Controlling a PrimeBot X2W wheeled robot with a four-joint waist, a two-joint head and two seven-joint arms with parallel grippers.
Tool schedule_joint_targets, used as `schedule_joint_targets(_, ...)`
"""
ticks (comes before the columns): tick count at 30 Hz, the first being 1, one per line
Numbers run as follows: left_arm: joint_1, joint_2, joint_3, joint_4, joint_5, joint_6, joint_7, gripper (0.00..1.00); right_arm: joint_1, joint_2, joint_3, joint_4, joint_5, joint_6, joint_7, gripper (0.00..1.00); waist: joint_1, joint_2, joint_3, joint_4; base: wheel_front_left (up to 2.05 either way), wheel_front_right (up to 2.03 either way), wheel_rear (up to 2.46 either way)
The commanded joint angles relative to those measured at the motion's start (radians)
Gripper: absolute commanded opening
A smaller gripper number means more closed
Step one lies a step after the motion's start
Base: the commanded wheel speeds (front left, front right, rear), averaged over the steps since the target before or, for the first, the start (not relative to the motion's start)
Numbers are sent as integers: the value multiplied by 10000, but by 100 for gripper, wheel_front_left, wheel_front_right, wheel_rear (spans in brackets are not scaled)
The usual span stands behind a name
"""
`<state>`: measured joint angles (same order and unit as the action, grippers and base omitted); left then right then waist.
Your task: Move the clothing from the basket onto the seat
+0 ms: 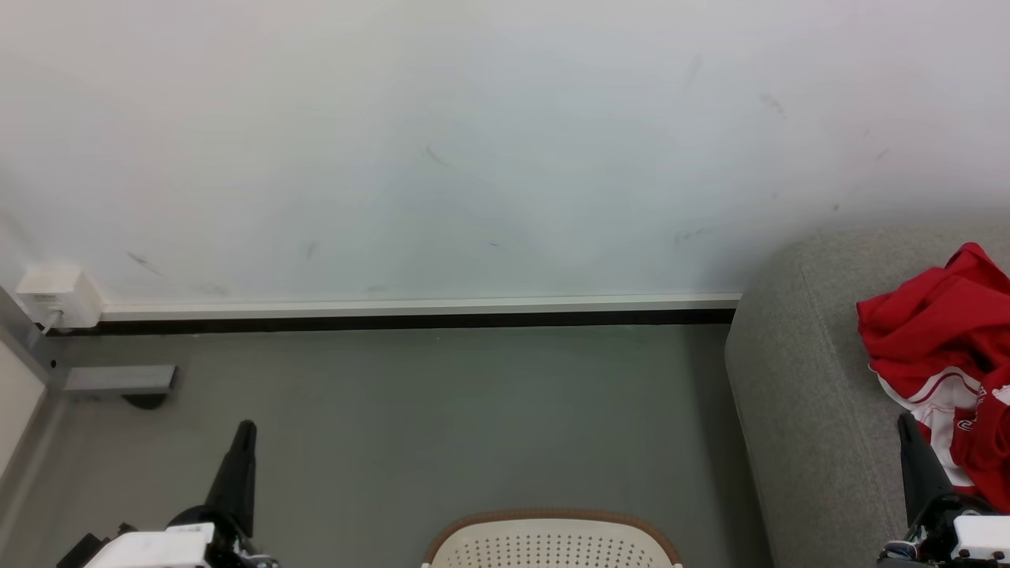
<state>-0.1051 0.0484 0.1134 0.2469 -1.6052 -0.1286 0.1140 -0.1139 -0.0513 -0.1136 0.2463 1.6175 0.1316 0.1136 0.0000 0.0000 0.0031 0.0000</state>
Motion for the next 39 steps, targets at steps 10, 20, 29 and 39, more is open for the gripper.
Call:
schedule_joint_targets(10,-73,34,18,-36,-143,-44,38,0,116,11,-48,-42,-82,-18,33,0,0,0,0,0,0,0,0)
schedule_joint_targets(20,-73,34,18,-36,-143,-45,38,0,115,13,-50,-42,-86,-18,31,0,0,0,0,0,0,0,0)
schedule_joint_targets(29,-73,34,18,-36,-144,-45,38,0,115,13,-51,-42,-88,-18,33,0,0,0,0,0,0,0,0)
schedule_joint_targets(39,-73,34,18,-37,-144,-45,37,0,115,15,-54,-42,-89,-18,36,0,0,0,0,0,0,0,0)
